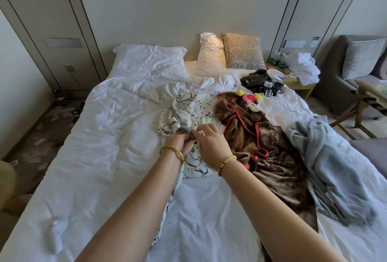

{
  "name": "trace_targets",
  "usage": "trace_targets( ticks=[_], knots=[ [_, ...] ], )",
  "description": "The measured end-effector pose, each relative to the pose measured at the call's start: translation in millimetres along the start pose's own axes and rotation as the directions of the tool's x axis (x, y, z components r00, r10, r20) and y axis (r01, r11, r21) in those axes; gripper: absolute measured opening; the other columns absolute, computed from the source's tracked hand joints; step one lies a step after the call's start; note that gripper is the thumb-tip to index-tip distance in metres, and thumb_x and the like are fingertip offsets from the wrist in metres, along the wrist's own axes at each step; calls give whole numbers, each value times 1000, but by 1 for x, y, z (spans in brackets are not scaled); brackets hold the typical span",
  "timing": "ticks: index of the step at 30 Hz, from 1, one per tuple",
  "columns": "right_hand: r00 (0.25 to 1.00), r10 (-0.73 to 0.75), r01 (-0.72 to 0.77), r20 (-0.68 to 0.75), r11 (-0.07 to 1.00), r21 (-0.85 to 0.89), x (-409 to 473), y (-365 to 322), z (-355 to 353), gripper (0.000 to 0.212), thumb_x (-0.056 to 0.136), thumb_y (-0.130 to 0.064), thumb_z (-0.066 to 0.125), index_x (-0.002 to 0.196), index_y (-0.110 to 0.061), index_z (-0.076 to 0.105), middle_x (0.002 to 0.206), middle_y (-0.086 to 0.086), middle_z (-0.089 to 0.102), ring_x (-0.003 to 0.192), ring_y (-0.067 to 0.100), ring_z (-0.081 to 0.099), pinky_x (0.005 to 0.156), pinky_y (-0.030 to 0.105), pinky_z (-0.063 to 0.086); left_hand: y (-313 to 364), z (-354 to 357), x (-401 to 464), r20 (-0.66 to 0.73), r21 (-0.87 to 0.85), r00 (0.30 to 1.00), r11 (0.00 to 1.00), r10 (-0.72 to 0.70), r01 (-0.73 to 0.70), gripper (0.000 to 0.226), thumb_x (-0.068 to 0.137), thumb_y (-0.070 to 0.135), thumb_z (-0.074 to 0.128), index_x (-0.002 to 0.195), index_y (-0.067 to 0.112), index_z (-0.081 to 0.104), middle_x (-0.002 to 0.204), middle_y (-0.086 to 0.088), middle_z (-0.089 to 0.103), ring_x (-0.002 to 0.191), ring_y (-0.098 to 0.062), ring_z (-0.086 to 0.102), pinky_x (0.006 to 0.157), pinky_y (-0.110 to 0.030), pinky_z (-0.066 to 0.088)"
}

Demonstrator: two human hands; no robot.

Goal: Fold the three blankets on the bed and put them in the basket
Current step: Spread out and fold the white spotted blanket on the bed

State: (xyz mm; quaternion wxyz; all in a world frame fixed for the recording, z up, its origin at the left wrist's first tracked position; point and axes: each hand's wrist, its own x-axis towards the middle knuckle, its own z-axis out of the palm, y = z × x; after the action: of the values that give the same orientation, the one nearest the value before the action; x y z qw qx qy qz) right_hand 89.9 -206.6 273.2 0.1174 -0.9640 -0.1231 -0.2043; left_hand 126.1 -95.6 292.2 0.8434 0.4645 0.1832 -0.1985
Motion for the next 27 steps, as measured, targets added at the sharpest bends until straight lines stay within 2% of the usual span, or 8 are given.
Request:
trace_targets(
  ticks=[3, 8, 11, 14, 17, 21, 24, 27],
  knots=[
    [997, 32, -40, 69, 992, 123, 13, 0, -7, 56, 86, 2, 45, 140, -9, 38, 147, 9, 36, 138, 29, 29, 110, 41, 32, 22, 17, 0, 2, 104, 1000, 994, 22, -22, 26, 94, -5, 42, 71, 5, 50, 70, -8, 54, 58, -14, 59, 67, -23, 53],
    [959, 244, -192, -146, 934, 300, 72, -2, -54, 42, 90, 0, 40, 129, -12, 51, 128, 9, 57, 110, 28, 57, 86, 32, 47, 74, 61, -13, 109, 229, 978, 953, 179, -200, 12, 90, 0, 53, 81, 5, 59, 71, -8, 65, 64, -15, 62, 53, -20, 47],
    [879, 454, -286, -147, 748, 599, 108, -4, -89, 24, 95, -4, 38, 105, -8, 59, 98, 6, 66, 92, 21, 61, 70, 17, 40, 102, 79, -23, 253, 326, 914, 861, 318, -390, 8, 87, 3, 59, 94, 8, 58, 84, -9, 64, 72, -14, 61, 65, -25, 50],
    [905, 395, -176, -155, 682, 710, 125, -7, -113, 20, 93, 3, 37, 97, 4, 57, 91, 9, 66, 86, 19, 62, 79, 21, 48, 121, 76, -23, 352, 681, 758, 406, 549, -610, 35, 84, 24, 66, 112, 15, 48, 96, -2, 56, 81, -13, 57, 79, -33, 50],
    [941, 306, -92, -145, 642, 761, 130, -17, -123, 22, 92, 8, 35, 87, -1, 55, 71, -2, 57, 65, 5, 54, 63, 6, 44, 133, 65, -21, 518, 784, 722, 83, 459, -616, 36, 83, 44, 62, 102, 14, 56, 91, -1, 56, 80, -16, 53, 71, -29, 44],
    [955, 295, -168, -20, 600, 782, 139, -18, -124, 17, 94, 2, 38, 86, -3, 53, 72, -3, 54, 66, 1, 49, 58, 2, 39, 132, 63, -21, 511, 760, 721, 146, 469, -633, 33, 93, 41, 48, 74, 14, 47, 67, 2, 46, 60, -10, 41, 53, -22, 30],
    [943, 331, -232, 27, 597, 768, 140, -12, -121, 18, 96, -10, 44, 85, -3, 56, 73, 1, 54, 65, 5, 46, 61, 13, 38, 118, 69, -20, 466, 745, 660, 142, 589, -652, 34, 98, 36, 39, 83, 10, 52, 73, 0, 51, 71, -16, 48, 57, -23, 35],
    [939, 343, -197, -11, 566, 801, 135, -11, -120, 22, 96, -7, 43, 78, -5, 56, 67, -5, 56, 62, 2, 50, 57, 5, 39, 108, 73, -20, 462, 782, 623, 41, 631, -621, 31, 99, 32, 37, 91, 7, 54, 84, -7, 57, 77, -21, 53, 63, -28, 37]
  ],
)
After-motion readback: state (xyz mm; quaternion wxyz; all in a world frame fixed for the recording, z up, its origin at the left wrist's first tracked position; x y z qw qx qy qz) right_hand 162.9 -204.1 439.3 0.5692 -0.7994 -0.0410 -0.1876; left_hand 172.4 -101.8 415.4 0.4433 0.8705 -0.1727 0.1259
